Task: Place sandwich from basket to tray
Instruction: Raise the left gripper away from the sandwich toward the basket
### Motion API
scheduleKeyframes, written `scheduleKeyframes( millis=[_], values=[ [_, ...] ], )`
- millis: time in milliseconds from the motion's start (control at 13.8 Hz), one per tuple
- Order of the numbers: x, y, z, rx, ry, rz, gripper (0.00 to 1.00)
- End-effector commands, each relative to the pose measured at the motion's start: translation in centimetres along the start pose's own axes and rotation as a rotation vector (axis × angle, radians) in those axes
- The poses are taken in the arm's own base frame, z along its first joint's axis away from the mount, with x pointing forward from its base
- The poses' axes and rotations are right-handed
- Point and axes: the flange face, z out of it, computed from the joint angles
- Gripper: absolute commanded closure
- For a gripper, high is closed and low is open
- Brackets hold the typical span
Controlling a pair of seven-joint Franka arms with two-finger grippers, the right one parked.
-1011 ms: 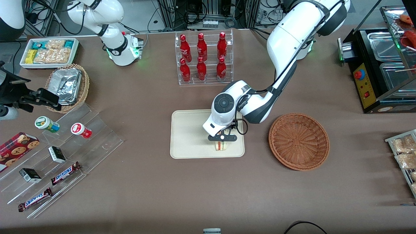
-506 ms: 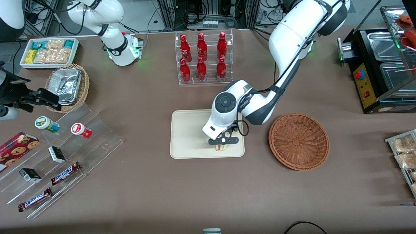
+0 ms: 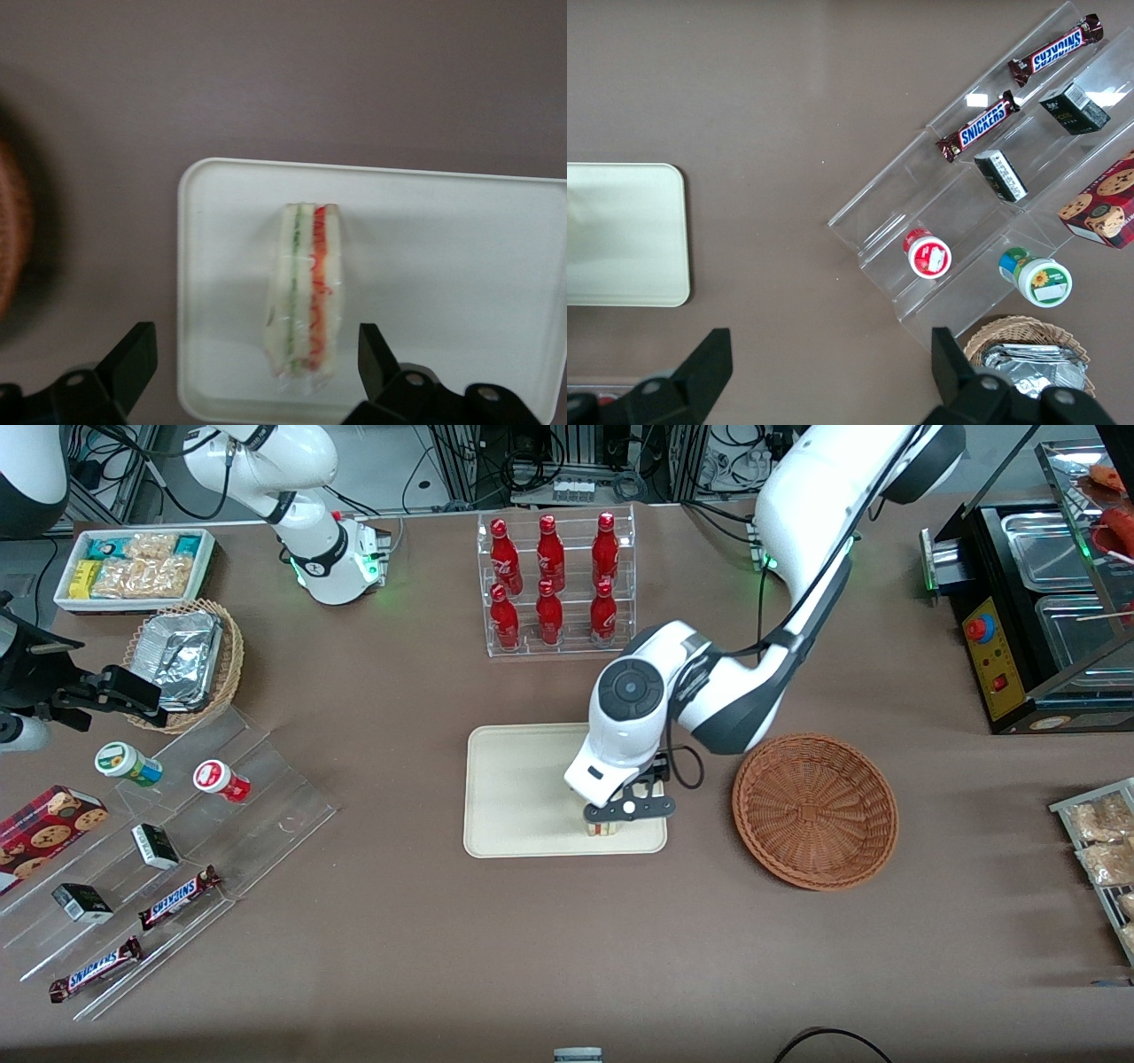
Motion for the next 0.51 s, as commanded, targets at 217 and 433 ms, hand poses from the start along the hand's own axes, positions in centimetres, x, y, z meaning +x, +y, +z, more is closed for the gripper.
scheduleKeyframes(
  millis=[217,433],
  values=[
    [1.4,-6.0,-7.8,0.05,0.03,-0.044,0.0],
    [1.6,-8.9,-10.9,0.086,0.038,-0.086,0.0]
  ],
)
